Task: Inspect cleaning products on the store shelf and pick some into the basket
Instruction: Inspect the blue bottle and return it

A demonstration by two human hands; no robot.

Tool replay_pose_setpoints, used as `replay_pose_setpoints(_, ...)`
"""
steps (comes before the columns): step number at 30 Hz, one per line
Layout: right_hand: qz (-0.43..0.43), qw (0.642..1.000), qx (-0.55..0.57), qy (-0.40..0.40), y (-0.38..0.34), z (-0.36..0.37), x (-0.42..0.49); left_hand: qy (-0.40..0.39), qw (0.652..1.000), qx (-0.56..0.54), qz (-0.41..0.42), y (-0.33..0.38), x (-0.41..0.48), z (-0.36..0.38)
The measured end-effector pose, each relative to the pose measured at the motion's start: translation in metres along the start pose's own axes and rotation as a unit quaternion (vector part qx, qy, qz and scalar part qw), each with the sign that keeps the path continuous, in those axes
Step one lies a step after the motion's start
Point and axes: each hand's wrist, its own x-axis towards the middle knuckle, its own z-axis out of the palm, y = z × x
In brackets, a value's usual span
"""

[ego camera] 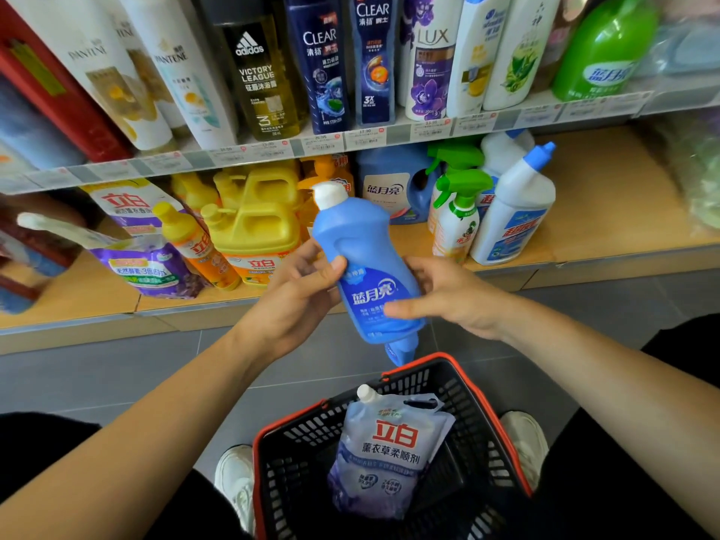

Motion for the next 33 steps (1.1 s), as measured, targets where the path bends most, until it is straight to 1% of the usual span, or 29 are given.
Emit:
replay_pose_setpoints(2,-0.003,1.0,-0.018,-0.01,0.005,0.009,-0.001,0.017,1.0,-0.008,0.008,0.007,-0.001,0.0)
replay_pose_setpoints(3,-0.016,1.0,-0.021,0.007,0.007,0.013,-0.001,0.028,1.0,0.002,0.012,0.01,-0.001,0.001)
replay_pose_setpoints(5,-0.048,0.996,-0.04,0.068,0.008,0.021,0.0,0.057,0.997,0.044,0.026,0.014,0.0,0.001)
replay_pose_setpoints(7,-0.085,0.983,-0.088,0.135,0.007,0.026,0.0,0.084,0.992,0.081,0.044,0.018,0.0,-0.001)
replay_pose_setpoints(10,-0.145,0.95,-0.171,0.216,0.004,0.027,-0.003,0.134,0.987,0.064,0.059,0.021,-0.001,-0.008)
replay_pose_setpoints(13,-0.193,0.925,-0.207,0.255,-0.001,0.025,-0.004,0.136,0.987,0.061,0.057,0.023,-0.002,-0.015)
replay_pose_setpoints(16,-0.21,0.916,-0.21,0.269,-0.001,0.028,-0.004,0.136,0.988,0.055,0.054,0.023,-0.002,-0.016)
replay_pose_setpoints(18,-0.211,0.92,-0.19,0.27,0.001,0.028,-0.002,0.144,0.986,0.052,0.059,0.025,-0.002,-0.015)
replay_pose_setpoints(20,-0.205,0.932,-0.154,0.255,0.002,0.026,0.0,0.161,0.983,0.049,0.07,0.027,-0.001,-0.014)
replay_pose_setpoints(23,-0.181,0.958,-0.067,0.212,0.003,0.023,0.003,0.186,0.978,0.03,0.085,0.029,-0.001,-0.015)
replay_pose_setpoints(26,-0.146,0.974,0.03,0.17,0.007,0.023,0.005,0.184,0.978,0.03,0.091,0.029,0.0,-0.017)
replay_pose_setpoints(29,-0.107,0.976,0.143,0.128,0.004,0.026,0.006,0.172,0.98,0.035,0.089,0.034,0.001,-0.019)
replay_pose_setpoints(31,-0.1,0.972,0.184,0.106,-0.002,0.025,0.007,0.159,0.982,0.042,0.09,0.039,0.002,-0.02)
replay_pose_setpoints(33,-0.09,0.966,0.216,0.106,-0.007,0.024,0.007,0.142,0.984,0.052,0.093,0.041,0.003,-0.021)
